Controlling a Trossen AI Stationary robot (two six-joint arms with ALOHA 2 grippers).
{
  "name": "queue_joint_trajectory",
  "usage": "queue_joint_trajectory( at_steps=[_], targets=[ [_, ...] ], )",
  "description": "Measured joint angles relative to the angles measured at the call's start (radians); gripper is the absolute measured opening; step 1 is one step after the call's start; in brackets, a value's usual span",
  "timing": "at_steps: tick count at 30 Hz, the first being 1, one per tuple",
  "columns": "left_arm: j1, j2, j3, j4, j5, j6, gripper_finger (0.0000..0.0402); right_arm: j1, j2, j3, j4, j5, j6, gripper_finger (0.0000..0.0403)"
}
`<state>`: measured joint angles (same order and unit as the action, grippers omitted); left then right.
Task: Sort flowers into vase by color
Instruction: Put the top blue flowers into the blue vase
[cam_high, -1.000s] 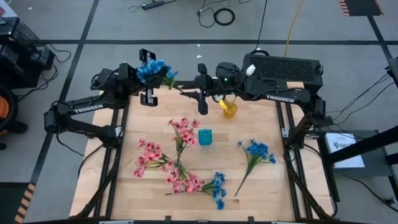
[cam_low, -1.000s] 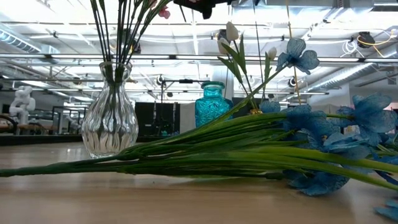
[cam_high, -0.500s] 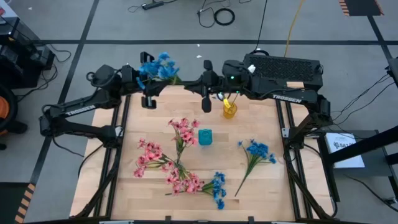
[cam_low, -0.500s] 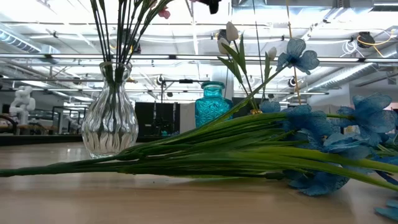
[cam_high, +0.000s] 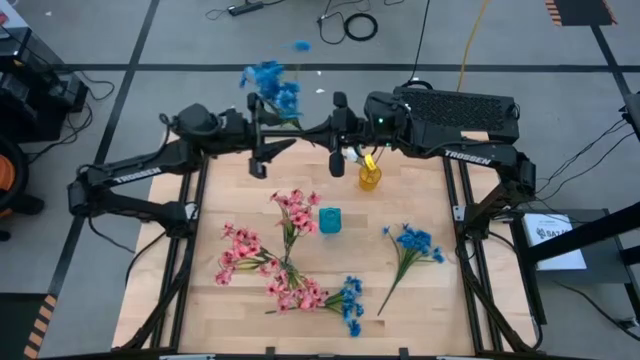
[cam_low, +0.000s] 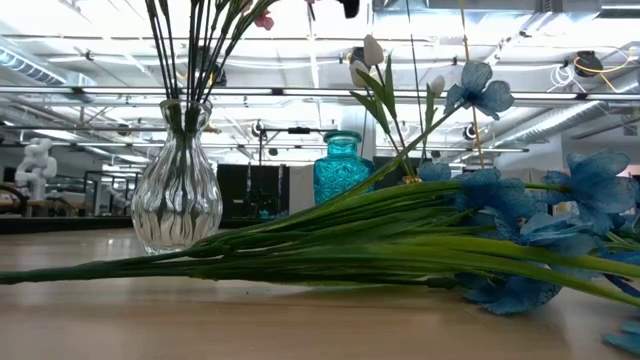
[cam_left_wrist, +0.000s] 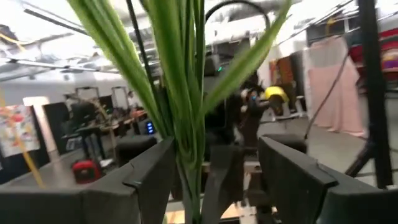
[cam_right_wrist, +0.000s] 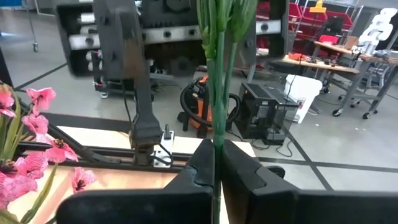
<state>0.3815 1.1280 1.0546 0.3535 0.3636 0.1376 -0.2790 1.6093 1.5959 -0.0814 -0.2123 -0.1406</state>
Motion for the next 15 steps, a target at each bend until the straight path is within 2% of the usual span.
queue_joint_trajectory(
  at_steps=[6, 15],
  targets=[
    [-0.005, 0.061, 0.0, 0.027, -0.033, 0.027, 0.0236, 0.001, 0.001, 0.0, 0.0, -0.004, 0.003, 0.0],
    [-0.012, 0.069, 0.0, 0.086, -0.031, 0.025, 0.0228, 0.0, 0.001, 0.0, -0.005, -0.003, -0.001, 0.0]
  ],
)
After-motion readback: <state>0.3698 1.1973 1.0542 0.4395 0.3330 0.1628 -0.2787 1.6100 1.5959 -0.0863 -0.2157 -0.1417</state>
